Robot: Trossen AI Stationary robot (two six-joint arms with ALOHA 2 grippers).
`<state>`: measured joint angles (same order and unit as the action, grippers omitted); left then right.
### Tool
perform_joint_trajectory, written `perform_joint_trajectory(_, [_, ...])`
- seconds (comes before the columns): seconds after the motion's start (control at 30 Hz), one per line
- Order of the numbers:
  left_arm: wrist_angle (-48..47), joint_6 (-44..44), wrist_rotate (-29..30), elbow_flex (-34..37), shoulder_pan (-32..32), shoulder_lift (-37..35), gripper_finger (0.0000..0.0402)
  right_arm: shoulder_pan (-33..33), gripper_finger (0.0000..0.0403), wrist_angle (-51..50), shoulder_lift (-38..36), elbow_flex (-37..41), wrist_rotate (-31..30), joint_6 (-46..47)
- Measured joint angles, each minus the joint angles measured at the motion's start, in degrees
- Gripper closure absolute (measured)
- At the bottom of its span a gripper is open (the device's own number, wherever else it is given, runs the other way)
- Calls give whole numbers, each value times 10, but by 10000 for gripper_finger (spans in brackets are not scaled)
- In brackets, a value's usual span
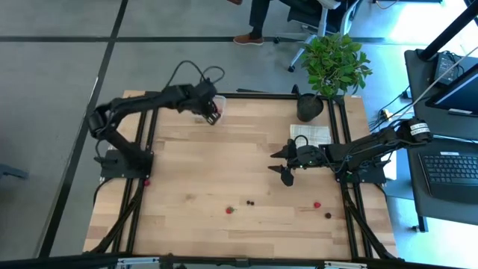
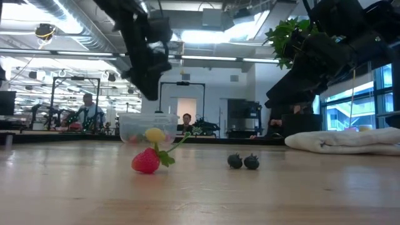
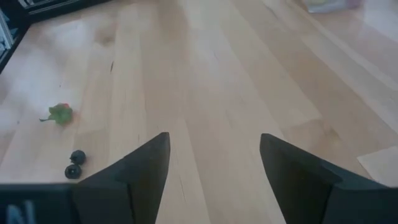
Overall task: Pick and placing Produce into tupperware
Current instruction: Put the top black cherry into the transparent bin, then put the red strawberry into the transparent bin
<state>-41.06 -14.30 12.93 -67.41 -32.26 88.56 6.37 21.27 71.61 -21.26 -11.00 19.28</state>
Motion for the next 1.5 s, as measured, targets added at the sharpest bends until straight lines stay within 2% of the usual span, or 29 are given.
perform_joint_trajectory(0.2, [4, 21, -32, -1, -54, 63, 296, -1, 151, 4, 0, 0, 0, 0])
perform_joint_trajectory(0.5, [16, 29, -32, -1, -76, 123, 279, -3, 151, 4, 0, 0, 0, 1])
perform_joint_trajectory(0.67, [16, 29, -32, -1, -79, 124, 278, -3, 151, 4, 0, 0, 0, 1])
perform_joint_trajectory(0.9, [17, 31, -32, -1, -79, 121, 258, -3, 151, 4, 0, 0, 0, 1])
perform_joint_trajectory(1.07, [15, 59, -36, -2, -79, 120, 250, -3, 151, 3, 0, 0, 0, 1])
perform_joint_trajectory(1.3, [-58, 100, -31, -97, -70, 109, 238, -3, 151, 3, 0, 0, 0, -7])
perform_joint_trajectory(1.4, [-20, 121, -38, -130, -41, 80, 237, -3, 151, 3, 0, 0, 0, -16])
perform_joint_trajectory(1.5, [45, 145, -65, -133, -6, 36, 237, -3, 151, 3, 0, 0, 0, -15])
